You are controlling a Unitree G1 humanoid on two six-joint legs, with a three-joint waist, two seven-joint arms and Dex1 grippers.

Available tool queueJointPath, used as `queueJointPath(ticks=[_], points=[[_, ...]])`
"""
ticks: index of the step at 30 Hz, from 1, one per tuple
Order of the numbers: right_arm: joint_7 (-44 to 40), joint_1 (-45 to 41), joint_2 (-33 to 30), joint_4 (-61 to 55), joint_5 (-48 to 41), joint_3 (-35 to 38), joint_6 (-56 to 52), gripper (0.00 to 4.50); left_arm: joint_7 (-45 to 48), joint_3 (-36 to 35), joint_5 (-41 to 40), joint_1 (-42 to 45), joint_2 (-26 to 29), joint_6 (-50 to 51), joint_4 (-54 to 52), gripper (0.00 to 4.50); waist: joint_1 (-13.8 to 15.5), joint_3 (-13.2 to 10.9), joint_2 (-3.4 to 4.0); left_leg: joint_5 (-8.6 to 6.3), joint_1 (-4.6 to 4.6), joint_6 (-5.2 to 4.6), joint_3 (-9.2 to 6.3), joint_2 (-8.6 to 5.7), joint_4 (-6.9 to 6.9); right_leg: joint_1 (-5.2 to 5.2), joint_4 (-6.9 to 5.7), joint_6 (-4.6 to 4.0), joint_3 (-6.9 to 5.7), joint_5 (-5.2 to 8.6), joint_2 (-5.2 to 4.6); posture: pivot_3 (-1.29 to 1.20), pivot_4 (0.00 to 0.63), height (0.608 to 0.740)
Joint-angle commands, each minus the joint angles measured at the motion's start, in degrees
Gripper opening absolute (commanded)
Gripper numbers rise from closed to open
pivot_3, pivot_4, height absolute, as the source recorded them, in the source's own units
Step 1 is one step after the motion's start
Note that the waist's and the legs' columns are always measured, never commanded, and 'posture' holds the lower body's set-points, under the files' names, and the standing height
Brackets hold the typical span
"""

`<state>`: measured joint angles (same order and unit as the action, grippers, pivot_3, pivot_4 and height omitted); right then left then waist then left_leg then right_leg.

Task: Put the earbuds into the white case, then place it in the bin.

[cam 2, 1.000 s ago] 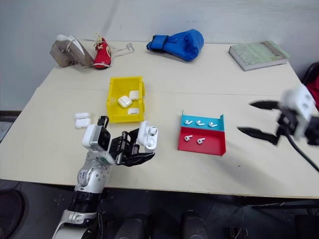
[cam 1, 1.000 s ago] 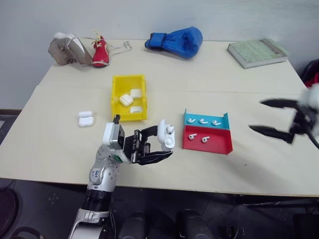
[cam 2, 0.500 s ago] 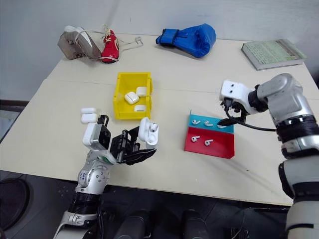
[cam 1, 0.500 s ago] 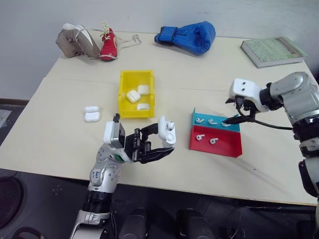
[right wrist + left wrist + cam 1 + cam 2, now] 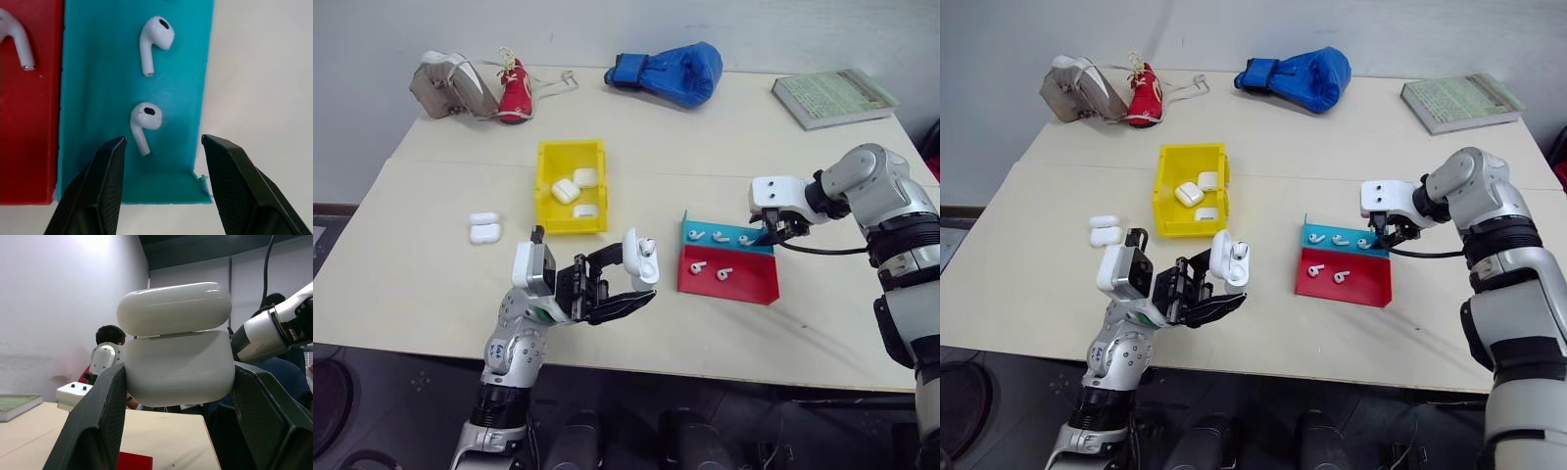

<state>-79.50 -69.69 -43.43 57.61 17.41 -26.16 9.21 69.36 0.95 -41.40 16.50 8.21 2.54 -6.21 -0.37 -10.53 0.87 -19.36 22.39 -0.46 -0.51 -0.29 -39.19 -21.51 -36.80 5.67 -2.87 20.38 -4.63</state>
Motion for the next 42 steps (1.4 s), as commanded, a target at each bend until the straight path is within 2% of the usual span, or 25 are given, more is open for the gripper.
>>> queueJointPath(ticks=[1, 11, 23, 26, 28, 38, 42], points=[[-0.3, -1.9, 0.6, 0.8, 1.0, 0.7, 2.0, 2.49, -0.5, 0.2, -0.2, -0.5, 0.1, -0.7, -2.3, 2.76, 0.0, 0.0, 0.00, 0.00, 0.00, 0.00, 0.00, 0.00, -0.01, 0.00, -0.01, 0.00, 0.00, 0.00, 0.00, 0.00, 0.150, 0.740], [0.6, -2.7, 2.4, 4.3, 5.3, -0.3, 6.6, 2.49, -1.2, 0.1, -0.3, -1.0, 0.2, -0.9, -2.8, 2.76, 0.0, 0.0, 0.00, 0.00, 0.00, 0.00, 0.00, -0.01, -0.01, -0.01, -0.04, 0.00, 0.01, 0.00, -0.01, 0.00, 0.150, 0.740], [-0.9, -3.0, 4.1, 6.1, 6.7, -0.4, 6.4, 2.49, -1.8, -0.7, -0.5, -1.1, 1.3, -0.9, -3.0, 2.76, -0.1, 0.0, 0.00, 0.00, -0.05, 0.00, 0.00, 0.00, -0.03, 0.00, -0.11, 0.00, 0.02, 0.00, -0.01, 0.00, 0.150, 0.740], [-0.9, -3.0, 4.1, 6.4, 7.0, -0.5, 6.2, 1.85, -2.1, -0.8, -0.5, -1.3, 1.4, -0.9, -3.3, 2.76, -0.1, 0.0, 0.00, 0.00, -0.06, 0.00, 0.00, 0.00, -0.03, 0.01, -0.12, 0.00, 0.03, 0.00, -0.01, 0.00, 0.150, 0.740], [-1.0, -3.0, 4.1, 6.5, 7.2, -0.5, 6.1, 1.23, -2.2, -0.8, -0.6, -1.3, 1.6, -0.9, -3.3, 2.76, -0.2, 0.0, 0.00, 0.00, -0.06, 0.00, 0.01, 0.00, -0.03, 0.01, -0.13, 0.00, 0.03, 0.00, -0.01, 0.00, 0.150, 0.740], [-1.6, -2.8, 3.8, 6.3, 7.0, -0.3, 6.0, 1.23, -2.4, -0.8, -0.6, -1.3, 1.8, -1.0, -3.3, 2.76, -0.4, 0.0, 0.00, 0.01, -0.07, 0.01, 0.00, 0.00, -0.04, 0.01, -0.17, 0.00, 0.03, 0.00, -0.01, 0.00, 0.150, 0.740], [-1.5, -2.4, 3.7, 6.1, 6.7, 0.0, 5.8, 0.47, -2.3, -0.8, -0.6, -1.1, 1.8, -0.9, -3.2, 2.76, -0.5, 0.0, 0.00, 0.01, -0.08, 0.01, 0.00, 0.00, -0.05, 0.01, -0.18, 0.00, 0.03, 0.00, -0.01, 0.00, 0.150, 0.740]])
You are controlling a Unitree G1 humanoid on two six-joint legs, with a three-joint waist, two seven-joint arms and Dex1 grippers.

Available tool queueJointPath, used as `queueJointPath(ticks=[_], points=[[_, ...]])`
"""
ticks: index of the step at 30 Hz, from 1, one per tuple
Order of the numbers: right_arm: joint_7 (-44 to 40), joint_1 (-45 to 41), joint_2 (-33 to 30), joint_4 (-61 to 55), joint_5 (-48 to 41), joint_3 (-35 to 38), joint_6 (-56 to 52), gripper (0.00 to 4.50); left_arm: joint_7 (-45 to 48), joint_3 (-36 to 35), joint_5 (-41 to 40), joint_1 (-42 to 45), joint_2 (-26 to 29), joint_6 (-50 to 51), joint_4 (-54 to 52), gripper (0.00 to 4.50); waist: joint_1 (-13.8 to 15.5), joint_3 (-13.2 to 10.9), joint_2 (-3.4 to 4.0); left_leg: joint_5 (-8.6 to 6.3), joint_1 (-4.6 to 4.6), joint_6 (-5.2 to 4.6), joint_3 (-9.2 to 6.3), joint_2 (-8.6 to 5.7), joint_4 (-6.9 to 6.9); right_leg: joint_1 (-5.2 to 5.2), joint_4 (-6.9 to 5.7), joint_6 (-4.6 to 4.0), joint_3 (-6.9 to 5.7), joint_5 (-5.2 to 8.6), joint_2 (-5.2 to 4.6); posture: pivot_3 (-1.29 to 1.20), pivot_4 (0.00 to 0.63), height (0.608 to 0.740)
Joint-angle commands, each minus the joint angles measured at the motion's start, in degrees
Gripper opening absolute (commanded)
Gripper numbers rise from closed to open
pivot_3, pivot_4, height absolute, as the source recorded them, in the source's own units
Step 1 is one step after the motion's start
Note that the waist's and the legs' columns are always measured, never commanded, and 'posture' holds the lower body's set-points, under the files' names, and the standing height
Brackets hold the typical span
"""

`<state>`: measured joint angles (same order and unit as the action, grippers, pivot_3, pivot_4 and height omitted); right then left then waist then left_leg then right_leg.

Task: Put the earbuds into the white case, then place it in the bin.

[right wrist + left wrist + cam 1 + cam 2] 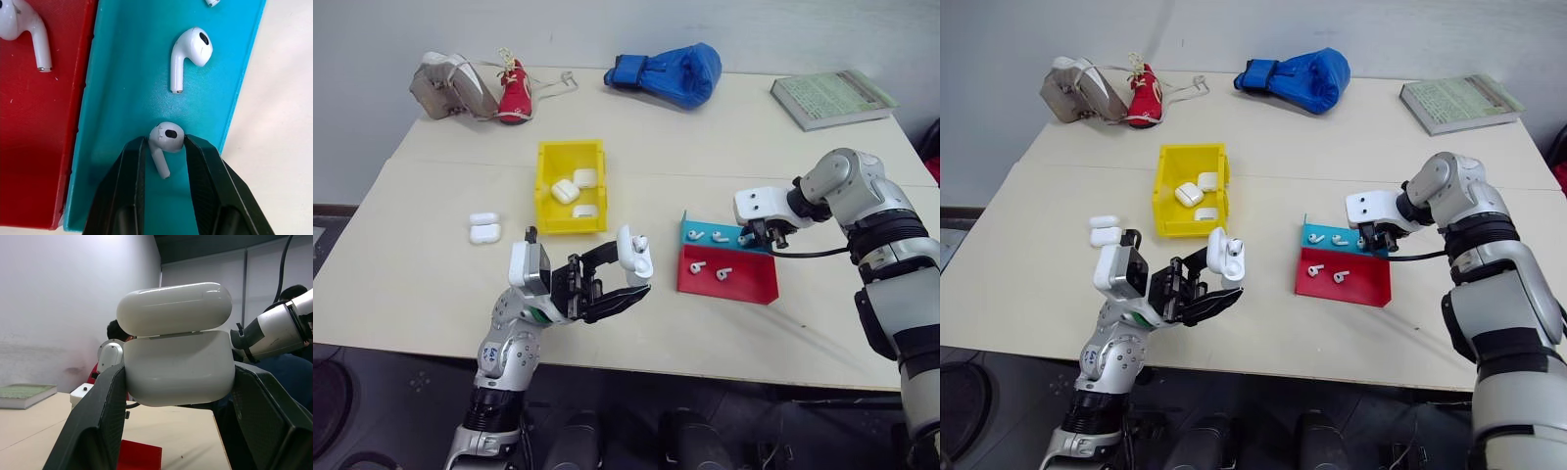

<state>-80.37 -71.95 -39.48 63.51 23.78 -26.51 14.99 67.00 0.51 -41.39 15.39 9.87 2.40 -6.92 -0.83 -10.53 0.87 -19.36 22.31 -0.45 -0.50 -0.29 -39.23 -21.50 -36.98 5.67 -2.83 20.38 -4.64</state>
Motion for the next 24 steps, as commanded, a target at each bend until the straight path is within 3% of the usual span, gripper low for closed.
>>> queueJointPath(ticks=[1, 9, 12, 16, 20, 24], points=[[-0.6, 0.0, -0.2, 0.1, 0.2, 0.5, -0.1, 0.47, 0.1, -0.3, -0.6, 0.0, 0.2, -0.8, -2.5, 2.76, 0.0, 0.0, 0.00, 0.00, 0.00, 0.00, 0.00, 0.00, 0.00, 0.00, 0.00, 0.00, 0.00, 0.00, 0.00, 0.00, 0.150, 0.740], [-4.3, 2.0, -3.5, -6.6, -7.2, 7.1, -5.1, 0.47, 0.4, 0.0, -0.9, 0.7, -0.1, -0.4, -1.9, 2.76, -0.1, 0.0, 0.00, 0.00, 0.01, 0.00, 0.00, 0.00, 0.00, -0.01, -0.01, 0.00, 0.00, 0.00, 0.00, 0.00, 0.150, 0.740], [-10.0, 5.7, -6.1, -15.5, -15.2, 13.0, -12.0, 0.47, 0.7, 0.0, -1.0, 1.4, -0.3, -0.4, -1.4, 2.76, 0.3, 0.0, 0.00, 0.00, 0.03, 0.00, -0.01, 0.00, 0.01, -0.02, 0.00, 0.00, -0.01, 0.00, -0.01, 0.00, 0.150, 0.740], [-11.4, 17.5, -9.5, -37.9, -37.2, 26.8, -30.9, 0.47, 1.1, -0.2, -1.4, 3.3, -0.9, -0.4, 0.2, 2.76, 0.9, 0.0, 0.00, 0.00, 0.06, 0.00, -0.13, 0.00, -0.03, 0.01, 0.00, 0.00, -0.09, 0.00, -0.01, 0.00, 0.150, 0.740], [3.6, 28.8, -4.8, -63.1, -63.8, 43.2, -58.7, 0.47, 0.8, -0.3, -2.2, 4.9, -2.0, 0.4, 1.4, 2.76, 1.2, 0.0, 0.00, -0.01, 0.10, 0.00, -0.17, 0.00, 0.01, 0.03, 0.02, 0.00, -0.13, 0.00, -0.01, 0.00, 0.150, 0.740], [22.0, 36.0, 3.0, -78.7, -88.0, 51.2, -73.7, 0.47, 1.4, 0.0, -1.9, 6.9, -3.2, 0.5, 3.3, 2.76, 0.9, 0.0, -0.03, 0.01, 0.07, 0.03, -0.22, 0.00, -0.01, 0.04, -0.01, 0.00, -0.09, 0.00, 0.03, 0.00, 0.150, 0.740]])
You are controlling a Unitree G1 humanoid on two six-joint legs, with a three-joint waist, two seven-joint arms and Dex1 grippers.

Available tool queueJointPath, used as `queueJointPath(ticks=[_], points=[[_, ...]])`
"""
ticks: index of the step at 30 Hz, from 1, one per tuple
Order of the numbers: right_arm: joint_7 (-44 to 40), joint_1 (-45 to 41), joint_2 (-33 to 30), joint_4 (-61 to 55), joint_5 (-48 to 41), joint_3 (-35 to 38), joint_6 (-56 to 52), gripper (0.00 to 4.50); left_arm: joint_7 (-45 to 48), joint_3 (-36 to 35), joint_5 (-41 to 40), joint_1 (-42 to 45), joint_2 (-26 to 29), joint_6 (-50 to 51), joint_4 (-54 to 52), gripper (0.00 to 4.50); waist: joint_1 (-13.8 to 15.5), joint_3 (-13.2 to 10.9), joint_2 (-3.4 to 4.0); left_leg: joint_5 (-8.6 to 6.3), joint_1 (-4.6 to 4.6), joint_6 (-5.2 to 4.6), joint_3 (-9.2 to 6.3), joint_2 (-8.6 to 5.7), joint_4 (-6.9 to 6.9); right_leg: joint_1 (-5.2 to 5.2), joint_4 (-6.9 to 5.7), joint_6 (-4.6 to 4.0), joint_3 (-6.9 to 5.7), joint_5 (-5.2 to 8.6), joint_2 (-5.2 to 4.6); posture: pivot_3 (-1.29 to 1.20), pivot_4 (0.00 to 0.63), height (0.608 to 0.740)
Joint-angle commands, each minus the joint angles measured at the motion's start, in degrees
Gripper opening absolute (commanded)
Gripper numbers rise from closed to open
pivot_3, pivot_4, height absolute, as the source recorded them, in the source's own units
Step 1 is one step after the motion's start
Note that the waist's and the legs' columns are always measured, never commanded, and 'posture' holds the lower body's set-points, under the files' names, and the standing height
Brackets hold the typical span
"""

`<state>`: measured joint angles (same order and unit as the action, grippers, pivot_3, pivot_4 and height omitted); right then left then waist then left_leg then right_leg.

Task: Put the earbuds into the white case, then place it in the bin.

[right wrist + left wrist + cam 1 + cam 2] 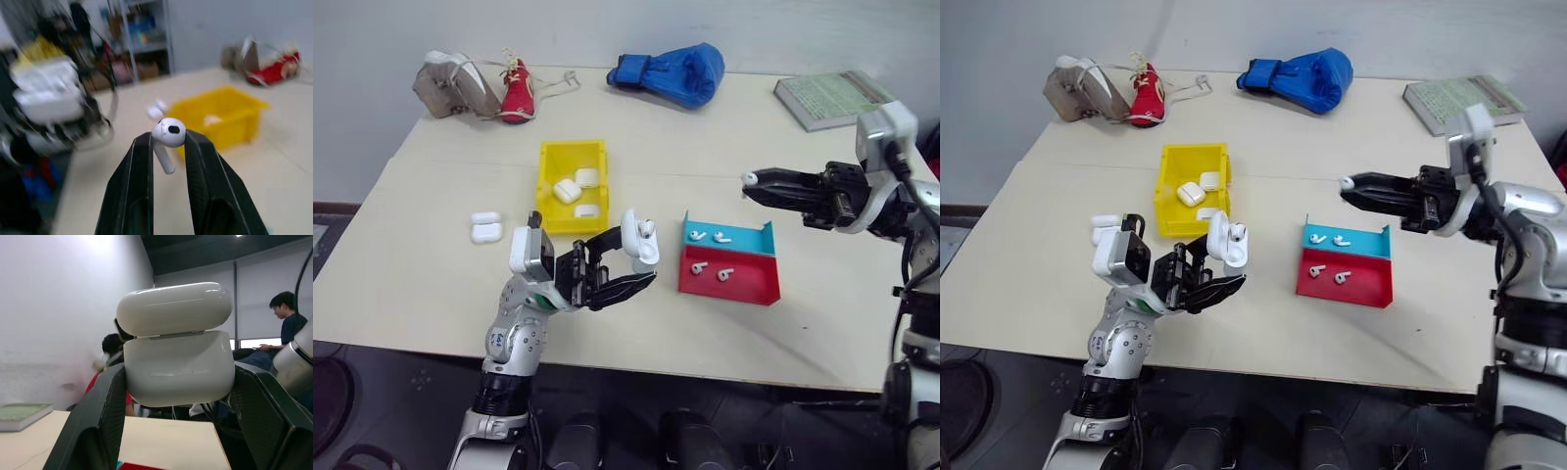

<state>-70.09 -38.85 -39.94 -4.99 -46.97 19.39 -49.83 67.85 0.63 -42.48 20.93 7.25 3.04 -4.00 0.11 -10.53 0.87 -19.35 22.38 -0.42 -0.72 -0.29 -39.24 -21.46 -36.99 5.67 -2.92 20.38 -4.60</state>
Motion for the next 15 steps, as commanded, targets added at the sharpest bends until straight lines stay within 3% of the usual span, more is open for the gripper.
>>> queueJointPath(ticks=[1, 7, 15], points=[[16.8, 4.6, 5.8, -12.9, -22.8, 5.9, -10.1, 0.47, 0.7, -0.1, -0.7, 1.8, -0.8, -0.3, 1.0, 2.76, -0.1, 0.0, -0.03, 0.02, 0.00, 0.03, -0.01, 0.01, -0.03, 0.01, 0.00, 0.00, 0.01, 0.00, 0.02, 0.00, 0.150, 0.740], [35.3, 11.2, 13.1, -24.0, -38.6, 2.2, -7.6, 0.47, 1.1, -0.1, -0.6, 4.8, -2.1, -0.2, 3.0, 2.76, -0.1, 0.0, -0.04, 0.04, -0.01, 0.02, 0.01, -0.04, -0.03, 0.00, -0.06, 0.00, 0.06, 0.00, 0.01, 0.00, 0.150, 0.740], [41.7, 13.0, 14.0, -26.4, -41.6, -3.3, -2.7, 0.47, 0.8, 0.0, 0.4, 5.7, -3.4, -1.3, 4.6, 2.76, -0.2, 0.0, -0.05, 0.04, -0.02, 0.00, 0.01, -0.04, -0.01, 0.00, -0.07, 0.00, 0.08, 0.00, 0.03, 0.00, 0.150, 0.740]])
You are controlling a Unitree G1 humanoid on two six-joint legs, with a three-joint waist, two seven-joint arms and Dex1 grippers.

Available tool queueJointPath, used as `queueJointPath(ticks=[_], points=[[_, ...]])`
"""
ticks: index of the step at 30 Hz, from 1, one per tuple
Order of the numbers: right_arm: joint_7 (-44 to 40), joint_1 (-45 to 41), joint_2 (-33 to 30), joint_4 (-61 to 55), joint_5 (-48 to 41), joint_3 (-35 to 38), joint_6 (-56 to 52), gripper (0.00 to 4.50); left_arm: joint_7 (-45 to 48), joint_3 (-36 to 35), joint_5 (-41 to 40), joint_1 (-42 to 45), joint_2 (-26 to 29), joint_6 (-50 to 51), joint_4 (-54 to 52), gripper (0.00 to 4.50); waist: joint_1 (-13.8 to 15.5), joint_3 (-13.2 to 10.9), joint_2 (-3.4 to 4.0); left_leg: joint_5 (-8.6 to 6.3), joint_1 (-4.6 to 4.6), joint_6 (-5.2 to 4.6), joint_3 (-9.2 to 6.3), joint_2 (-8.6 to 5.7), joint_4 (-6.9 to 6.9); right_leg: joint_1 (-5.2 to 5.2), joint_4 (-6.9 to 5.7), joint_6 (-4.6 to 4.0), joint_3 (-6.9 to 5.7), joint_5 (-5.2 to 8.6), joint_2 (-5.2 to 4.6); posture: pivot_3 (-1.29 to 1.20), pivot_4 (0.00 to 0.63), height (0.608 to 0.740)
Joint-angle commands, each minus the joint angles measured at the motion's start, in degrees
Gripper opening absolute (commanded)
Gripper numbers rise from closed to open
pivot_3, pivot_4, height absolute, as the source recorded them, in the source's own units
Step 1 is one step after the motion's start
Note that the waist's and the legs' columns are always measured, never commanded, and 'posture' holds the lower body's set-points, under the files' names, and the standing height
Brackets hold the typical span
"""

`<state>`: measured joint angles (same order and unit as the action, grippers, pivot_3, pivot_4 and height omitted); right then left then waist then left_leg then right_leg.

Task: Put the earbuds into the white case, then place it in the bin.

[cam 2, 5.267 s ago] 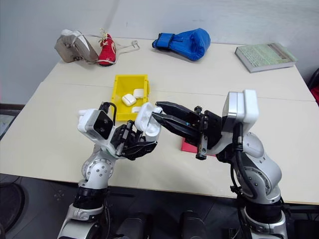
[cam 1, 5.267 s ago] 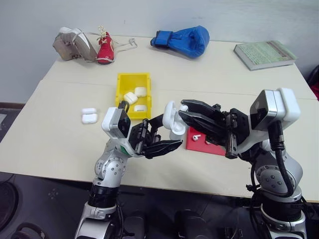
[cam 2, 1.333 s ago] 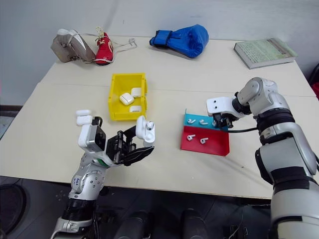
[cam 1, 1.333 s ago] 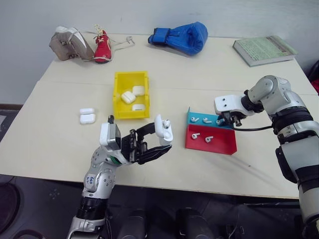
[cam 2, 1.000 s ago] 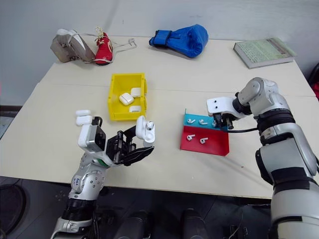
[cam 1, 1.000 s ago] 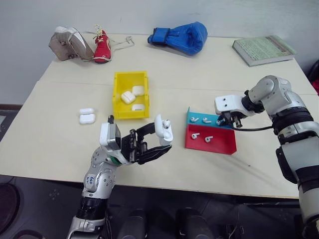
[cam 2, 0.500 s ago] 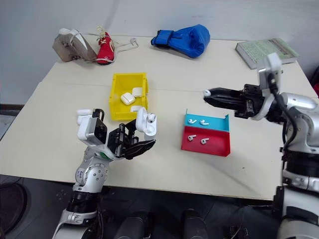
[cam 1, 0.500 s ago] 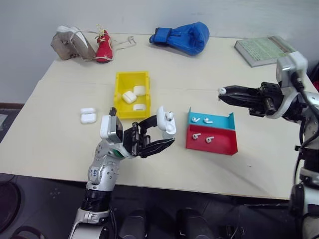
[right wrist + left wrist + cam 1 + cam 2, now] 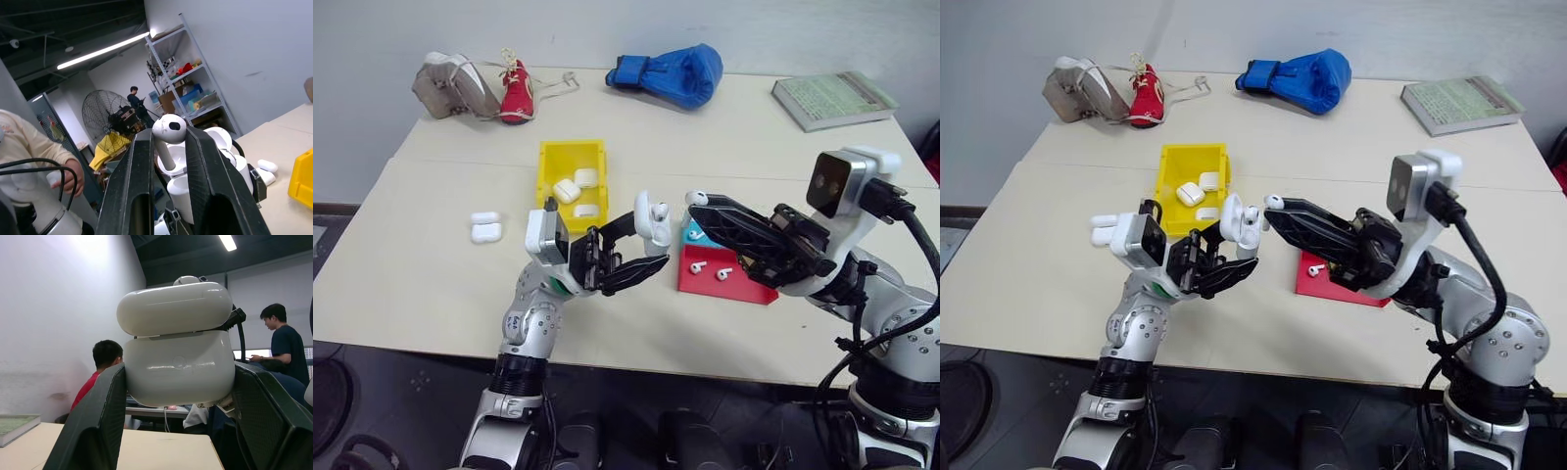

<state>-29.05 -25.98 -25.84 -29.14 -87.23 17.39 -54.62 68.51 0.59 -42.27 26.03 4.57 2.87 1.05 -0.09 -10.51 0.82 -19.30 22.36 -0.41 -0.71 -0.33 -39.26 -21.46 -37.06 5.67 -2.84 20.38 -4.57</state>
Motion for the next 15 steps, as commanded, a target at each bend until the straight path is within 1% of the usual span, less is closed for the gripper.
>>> queueJointPath(ticks=[1, 5, 15], points=[[0.3, 0.4, -0.4, -2.4, -0.8, -2.0, 2.4, 0.47, 0.1, 0.1, 0.3, 0.6, -1.0, -1.4, -0.4, 2.76, 0.0, 0.0, 0.00, 0.00, 0.00, 0.00, -0.01, 0.00, 0.00, 0.00, 0.00, 0.00, 0.00, 0.00, 0.01, 0.00, 0.150, 0.740], [-2.5, 2.1, -2.4, -2.8, 3.6, -4.2, 3.3, 0.47, 0.7, 0.3, 0.8, 0.7, -1.2, -1.8, -0.1, 2.76, 0.0, 0.0, 0.00, 0.00, 0.00, 0.00, -0.01, 0.00, 0.02, 0.00, 0.01, 0.00, 0.00, 0.00, 0.00, 0.00, 0.150, 0.740], [-7.6, 5.0, -5.3, -3.4, 9.4, -7.2, 6.3, 0.47, 2.2, 0.1, 1.5, 1.1, -1.7, -2.5, 1.0, 2.76, 0.1, 0.0, -0.01, 0.00, 0.00, -0.01, 0.00, -0.01, 0.03, 0.00, 0.04, 0.00, 0.00, 0.00, 0.01, 0.00, 0.150, 0.740]])
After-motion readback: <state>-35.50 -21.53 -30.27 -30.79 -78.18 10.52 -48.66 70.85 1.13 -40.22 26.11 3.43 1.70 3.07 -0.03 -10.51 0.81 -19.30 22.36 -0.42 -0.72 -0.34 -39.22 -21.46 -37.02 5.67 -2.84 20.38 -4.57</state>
